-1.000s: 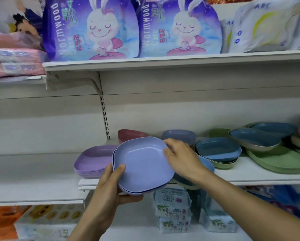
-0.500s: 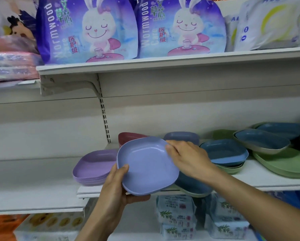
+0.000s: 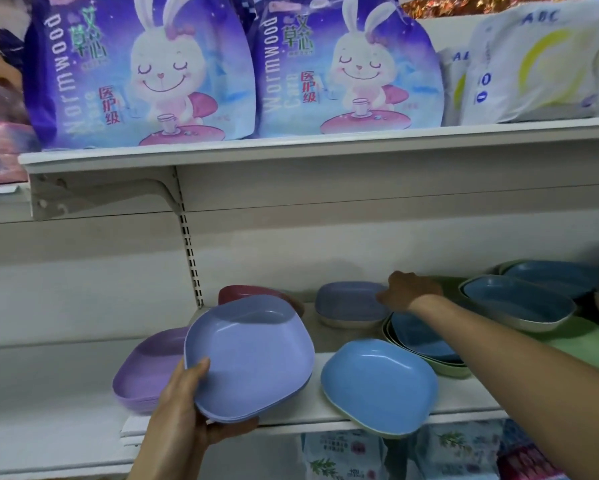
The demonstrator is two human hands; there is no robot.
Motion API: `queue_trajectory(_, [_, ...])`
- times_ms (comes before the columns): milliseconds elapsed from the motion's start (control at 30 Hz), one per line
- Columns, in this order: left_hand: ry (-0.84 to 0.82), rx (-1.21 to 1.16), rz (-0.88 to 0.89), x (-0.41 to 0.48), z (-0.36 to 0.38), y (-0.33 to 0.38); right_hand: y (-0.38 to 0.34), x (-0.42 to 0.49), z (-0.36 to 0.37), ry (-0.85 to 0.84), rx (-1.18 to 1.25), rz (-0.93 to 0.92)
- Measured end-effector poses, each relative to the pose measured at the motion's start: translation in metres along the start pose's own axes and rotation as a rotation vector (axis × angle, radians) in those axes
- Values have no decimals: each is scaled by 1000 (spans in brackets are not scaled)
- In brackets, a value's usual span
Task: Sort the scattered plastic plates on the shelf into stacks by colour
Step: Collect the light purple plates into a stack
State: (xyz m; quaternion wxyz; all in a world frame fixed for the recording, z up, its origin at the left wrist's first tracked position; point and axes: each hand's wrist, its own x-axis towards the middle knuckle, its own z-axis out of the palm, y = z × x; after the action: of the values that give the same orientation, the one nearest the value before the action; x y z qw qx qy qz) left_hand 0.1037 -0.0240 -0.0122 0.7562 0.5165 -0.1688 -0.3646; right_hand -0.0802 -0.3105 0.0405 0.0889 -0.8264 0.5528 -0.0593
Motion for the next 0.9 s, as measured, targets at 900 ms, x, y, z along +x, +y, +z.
queue_trajectory(900, [24,-59,153,-48,47,-8,99,-75,-44,233,350,-140])
